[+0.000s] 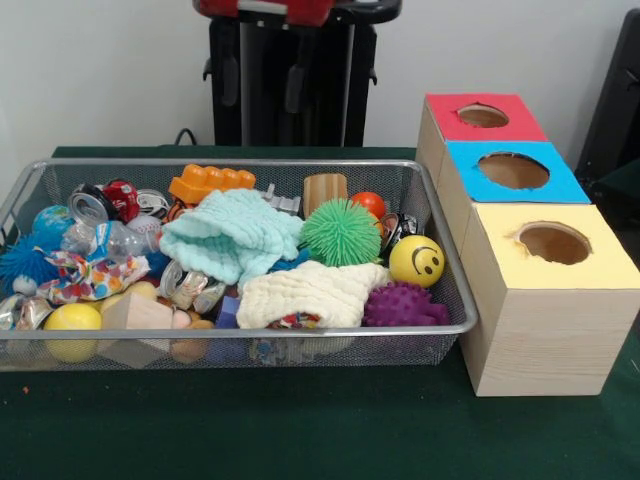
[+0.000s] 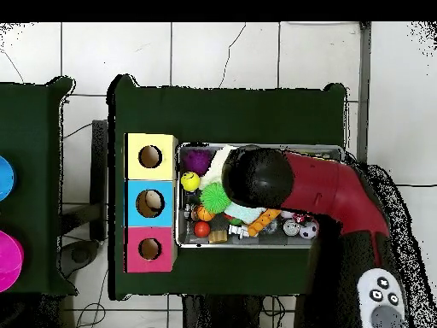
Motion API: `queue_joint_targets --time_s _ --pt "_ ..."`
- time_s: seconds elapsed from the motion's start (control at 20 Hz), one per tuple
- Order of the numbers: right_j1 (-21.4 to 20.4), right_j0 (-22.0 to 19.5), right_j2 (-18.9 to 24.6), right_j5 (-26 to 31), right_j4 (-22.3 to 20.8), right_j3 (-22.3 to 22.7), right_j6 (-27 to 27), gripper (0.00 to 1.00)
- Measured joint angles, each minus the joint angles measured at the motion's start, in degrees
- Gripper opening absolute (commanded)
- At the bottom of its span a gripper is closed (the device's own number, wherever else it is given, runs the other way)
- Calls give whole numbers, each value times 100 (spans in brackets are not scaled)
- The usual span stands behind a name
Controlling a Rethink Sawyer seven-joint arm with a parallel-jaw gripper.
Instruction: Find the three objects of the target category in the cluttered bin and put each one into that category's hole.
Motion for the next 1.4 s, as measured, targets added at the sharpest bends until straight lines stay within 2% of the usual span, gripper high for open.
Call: queue_joint_targets --time_s 0.7,1.05,1.4 --pt "399 -1140 462 -120 -656 -333 -1 100" --pt "837 -1816 665 -654 -1022 -443 -1 100" --pt "1039 -2147 919 -1042 -1315 -443 -1 100"
